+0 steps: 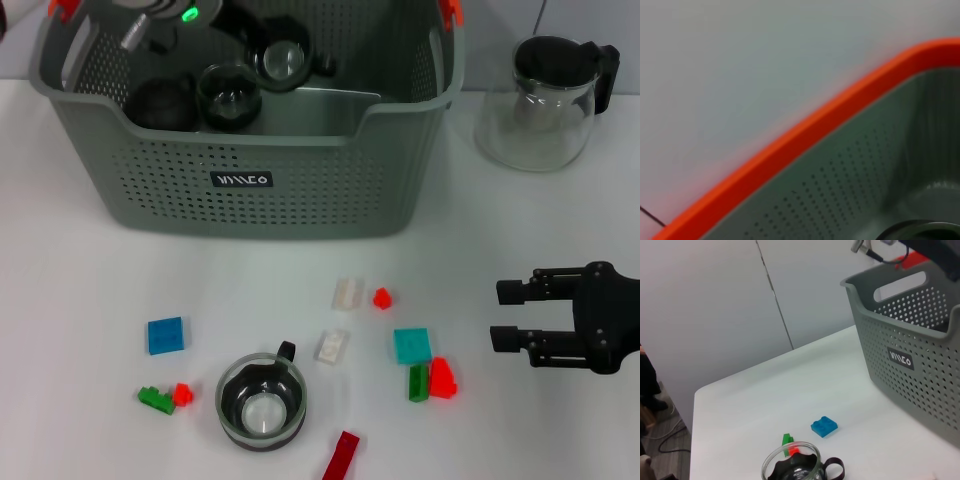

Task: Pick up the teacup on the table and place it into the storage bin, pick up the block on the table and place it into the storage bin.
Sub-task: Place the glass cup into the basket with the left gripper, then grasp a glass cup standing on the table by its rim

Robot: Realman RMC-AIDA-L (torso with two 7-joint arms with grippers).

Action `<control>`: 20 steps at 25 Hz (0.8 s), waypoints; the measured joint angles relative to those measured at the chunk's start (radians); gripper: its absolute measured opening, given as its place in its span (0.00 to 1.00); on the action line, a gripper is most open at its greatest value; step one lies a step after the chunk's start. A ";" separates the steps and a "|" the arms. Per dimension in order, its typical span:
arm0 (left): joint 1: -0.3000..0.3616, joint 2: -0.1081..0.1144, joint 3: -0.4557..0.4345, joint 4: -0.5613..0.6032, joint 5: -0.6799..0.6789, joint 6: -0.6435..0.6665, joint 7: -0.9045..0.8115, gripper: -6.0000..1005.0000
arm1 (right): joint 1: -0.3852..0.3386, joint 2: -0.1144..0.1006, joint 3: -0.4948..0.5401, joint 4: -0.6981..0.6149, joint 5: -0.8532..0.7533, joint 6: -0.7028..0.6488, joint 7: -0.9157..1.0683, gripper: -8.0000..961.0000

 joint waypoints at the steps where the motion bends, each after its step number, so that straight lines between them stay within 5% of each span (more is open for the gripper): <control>1: 0.000 0.000 0.008 -0.009 0.000 -0.006 0.000 0.07 | 0.001 0.000 0.000 0.000 -0.001 0.000 0.000 0.67; 13: 0.007 -0.019 -0.007 -0.012 -0.001 -0.016 0.053 0.21 | -0.003 0.001 0.002 0.002 -0.002 0.000 0.000 0.67; 16: 0.051 -0.039 -0.101 0.119 -0.053 0.021 0.058 0.27 | -0.003 0.000 0.002 0.004 -0.002 0.000 0.000 0.67; 20: 0.206 -0.059 -0.184 0.386 -0.352 0.096 0.111 0.36 | -0.002 -0.004 0.002 0.013 -0.001 0.000 -0.001 0.67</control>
